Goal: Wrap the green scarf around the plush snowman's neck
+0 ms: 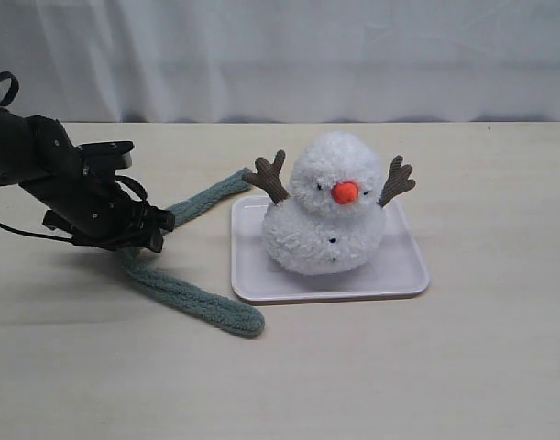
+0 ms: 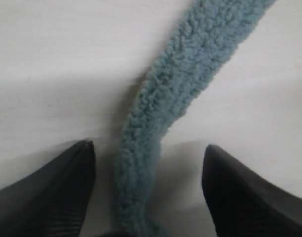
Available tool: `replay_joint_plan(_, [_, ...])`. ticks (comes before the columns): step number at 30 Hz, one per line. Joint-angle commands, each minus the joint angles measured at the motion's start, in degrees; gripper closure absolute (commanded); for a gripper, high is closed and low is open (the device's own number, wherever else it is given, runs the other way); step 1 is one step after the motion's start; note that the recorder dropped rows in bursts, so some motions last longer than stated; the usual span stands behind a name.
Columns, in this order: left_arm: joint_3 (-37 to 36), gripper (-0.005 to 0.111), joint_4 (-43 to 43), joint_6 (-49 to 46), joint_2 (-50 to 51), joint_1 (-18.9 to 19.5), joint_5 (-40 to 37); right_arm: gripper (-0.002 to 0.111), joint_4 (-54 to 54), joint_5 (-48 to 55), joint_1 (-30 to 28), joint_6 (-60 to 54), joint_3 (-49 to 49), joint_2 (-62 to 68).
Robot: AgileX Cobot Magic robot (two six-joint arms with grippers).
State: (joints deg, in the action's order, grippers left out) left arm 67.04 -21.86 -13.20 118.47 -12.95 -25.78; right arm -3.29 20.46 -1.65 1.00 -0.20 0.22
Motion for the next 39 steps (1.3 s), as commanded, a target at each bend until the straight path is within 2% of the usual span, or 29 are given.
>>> replay_joint_plan(1, [-0.33, 0.054, 0.34, -1.59, 1.64, -0.49, -0.61, 0.104, -0.16, -0.42, -0.25, -0.33, 0.20, -0.22])
replay_joint_plan(5, [-0.33, 0.088, 1.55, -1.59, 1.64, -0.49, -0.95, 0.104, -0.16, -0.42, -0.25, -0.33, 0.20, -0.22])
replay_joint_plan(8, [-0.33, 0.107, 1.67, -2.72, 1.64, -0.49, -1.43, 0.104, -0.16, -0.42, -0.25, -0.33, 0.20, -0.22])
replay_joint_plan(16, [0.81, 0.107, 2.59, -5.13, -2.27, -0.49, -1.74, 0.104, -0.16, -0.42, -0.25, -0.33, 0.20, -0.22])
replay_joint_plan(20, [1.83, 0.107, 4.31, -5.13, -8.49, -0.49, -1.50, 0.104, -0.16, -0.42, -0.25, -0.33, 0.20, -0.22])
replay_joint_plan(24, [1.98, 0.107, 6.74, -5.41, -16.87, -1.80, 2.25, 0.104, -0.16, -0.42, -0.25, -0.33, 0.20, -0.22])
replay_joint_plan(32, [1.98, 0.107, 9.20, -15.90, -30.28, -10.67, 10.44, 0.104, -0.16, -0.42, -0.25, -0.33, 0.20, -0.22])
replay_joint_plan(39, [1.98, 0.107, 9.20, -25.30, -32.97, -20.17, 12.33, 0.104, -0.16, -0.42, -0.25, -0.33, 0.20, -0.22])
